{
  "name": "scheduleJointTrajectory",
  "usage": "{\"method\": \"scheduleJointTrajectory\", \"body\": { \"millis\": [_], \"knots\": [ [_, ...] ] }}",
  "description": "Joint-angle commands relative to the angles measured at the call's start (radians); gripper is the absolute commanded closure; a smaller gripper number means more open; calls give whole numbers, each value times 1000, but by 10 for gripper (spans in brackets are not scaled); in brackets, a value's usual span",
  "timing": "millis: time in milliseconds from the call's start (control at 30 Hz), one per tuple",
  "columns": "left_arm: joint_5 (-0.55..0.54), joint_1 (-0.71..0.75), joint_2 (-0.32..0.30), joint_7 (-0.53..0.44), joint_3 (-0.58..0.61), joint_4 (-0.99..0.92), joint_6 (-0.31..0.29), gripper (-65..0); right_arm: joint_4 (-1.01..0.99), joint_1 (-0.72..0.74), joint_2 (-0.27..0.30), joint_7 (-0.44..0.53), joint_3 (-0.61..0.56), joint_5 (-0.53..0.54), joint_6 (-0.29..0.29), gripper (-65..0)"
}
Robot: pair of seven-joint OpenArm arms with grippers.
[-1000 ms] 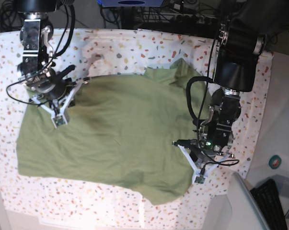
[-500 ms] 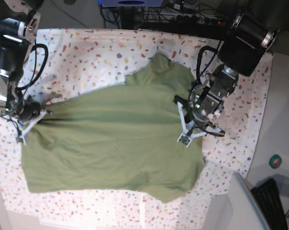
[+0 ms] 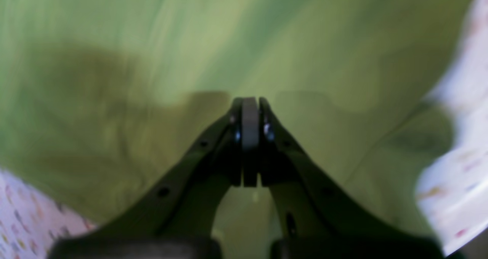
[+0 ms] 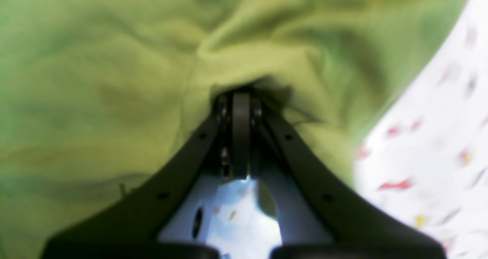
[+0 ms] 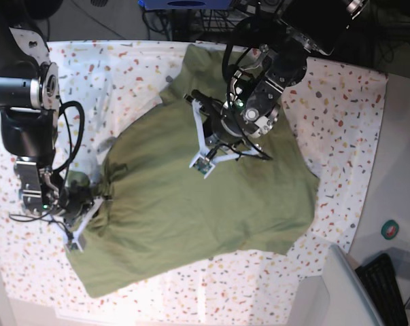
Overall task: Layout the t-shirt on the table in an organized manner, then fold the t-shirt properly
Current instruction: 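Grasp the shirt edges with both grippers and pull them apart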
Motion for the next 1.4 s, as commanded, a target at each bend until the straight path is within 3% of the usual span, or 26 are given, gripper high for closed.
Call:
{"method": "scheduleJointTrajectory", "body": {
  "millis": [0,167,267,367,467,667,767,1000,1133,1367],
  "knots": [
    [20,-41,-14,6,-15,37,8,0,93,6,26,-28,3,7,-5,0],
    [21,-157,-72,21,-141,19,7,0,692,-247,28,-339,-3,7,-5,0],
    [21,-281,-119,12,-141,-119,7,0,994,-428,-61,-482,-6,4,-5,0],
    [21,-397,-126,-57,-99,-306,7,0,1153,-580,-159,-542,-26,6,-5,0],
    [21,-476,-120,-164,-47,-504,7,0,1226,-691,-205,-537,-132,2,-9,0],
    [21,-531,-123,-327,39,-764,7,0,1135,-729,-230,-532,-331,7,-11,0],
    [21,-520,-131,-356,50,-805,7,0,983,-692,-242,-456,-364,7,-11,0],
    [23,-379,-203,-347,51,-713,7,0,820,-688,-233,-420,-357,7,-11,0],
    [23,-281,-243,-269,51,-619,7,0,767,-688,-231,-420,-233,2,-11,0],
    [21,-71,-254,-132,40,-306,7,0,753,-640,-104,-419,-141,2,-9,0]
  ]
}}
